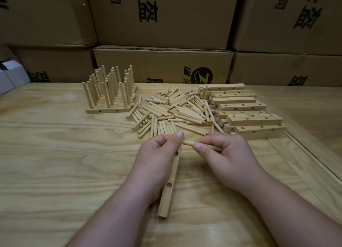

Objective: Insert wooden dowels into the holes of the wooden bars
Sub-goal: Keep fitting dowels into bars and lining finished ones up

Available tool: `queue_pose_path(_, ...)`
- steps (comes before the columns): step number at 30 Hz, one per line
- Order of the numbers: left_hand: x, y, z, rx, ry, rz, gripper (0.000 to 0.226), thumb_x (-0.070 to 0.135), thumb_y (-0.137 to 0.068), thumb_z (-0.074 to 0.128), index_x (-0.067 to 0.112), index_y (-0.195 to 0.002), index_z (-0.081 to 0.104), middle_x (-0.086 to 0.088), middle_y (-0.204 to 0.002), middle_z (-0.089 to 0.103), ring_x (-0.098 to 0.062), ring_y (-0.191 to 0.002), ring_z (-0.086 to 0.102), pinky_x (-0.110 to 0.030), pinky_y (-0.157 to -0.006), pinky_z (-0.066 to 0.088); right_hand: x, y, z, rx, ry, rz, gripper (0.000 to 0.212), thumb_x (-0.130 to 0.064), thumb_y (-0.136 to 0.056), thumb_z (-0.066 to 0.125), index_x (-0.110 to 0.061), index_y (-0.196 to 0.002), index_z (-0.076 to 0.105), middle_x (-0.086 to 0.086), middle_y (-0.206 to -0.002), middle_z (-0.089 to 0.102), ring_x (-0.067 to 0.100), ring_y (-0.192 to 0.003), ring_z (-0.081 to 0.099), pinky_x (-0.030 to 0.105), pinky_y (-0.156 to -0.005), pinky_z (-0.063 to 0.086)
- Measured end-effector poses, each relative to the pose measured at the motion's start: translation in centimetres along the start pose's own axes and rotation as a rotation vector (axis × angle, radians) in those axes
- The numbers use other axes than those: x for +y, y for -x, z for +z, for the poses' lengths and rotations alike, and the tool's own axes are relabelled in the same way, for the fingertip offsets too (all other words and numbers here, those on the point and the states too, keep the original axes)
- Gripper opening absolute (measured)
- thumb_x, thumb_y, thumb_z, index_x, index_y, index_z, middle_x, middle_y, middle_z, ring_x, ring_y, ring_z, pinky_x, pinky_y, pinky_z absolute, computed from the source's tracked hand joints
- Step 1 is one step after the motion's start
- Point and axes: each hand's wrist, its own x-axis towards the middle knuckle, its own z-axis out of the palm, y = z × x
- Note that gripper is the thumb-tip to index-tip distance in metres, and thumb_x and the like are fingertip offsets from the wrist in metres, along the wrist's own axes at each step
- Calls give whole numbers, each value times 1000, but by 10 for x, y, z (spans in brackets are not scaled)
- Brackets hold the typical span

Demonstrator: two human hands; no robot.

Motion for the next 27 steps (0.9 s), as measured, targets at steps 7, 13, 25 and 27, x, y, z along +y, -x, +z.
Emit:
queue_pose_path(7, 1, 3, -1, -40, -14, 2, 50, 62, -67, 74, 18, -92, 78, 2, -74, 71, -8, -65, 62, -33, -66, 50, -1, -2, -3, -63, -121, 138, 9, -28, -89, 73, -32, -84, 80, -3, -84, 78, 8, -83, 71, 22, -74, 55)
queue_pose_path(13, 1, 2, -2, -56, 24, 4, 48, 63, -66, 74, 24, -94, 80, 6, -70, 68, -6, -60, 61, -25, -60, 51, -2, -1, 0, 22, -162, 127, 13, -25, -88, 75, -37, -82, 77, -21, -81, 75, -6, -81, 68, 4, -67, 46)
queue_pose_path(25, 11, -3, -1, 96, 294, -158, 41, 38, -101, 56, 12, -83, 82, -6, -67, 63, -13, -52, 57, -25, -48, 51, 21, -7, -7, 222, -21, 231, 32, -40, -103, 45, -28, -97, 74, -14, -93, 70, 3, -86, 60, 22, -72, 44)
queue_pose_path(27, 11, -4, -3, 99, 347, -182, 42, 38, -101, 55, 13, -83, 82, -5, -67, 63, -12, -51, 57, -27, -49, 52, 25, -9, -5, 125, 166, 253, 28, -34, -103, 48, -28, -107, 75, -20, -93, 65, -2, -90, 56, 10, -73, 36)
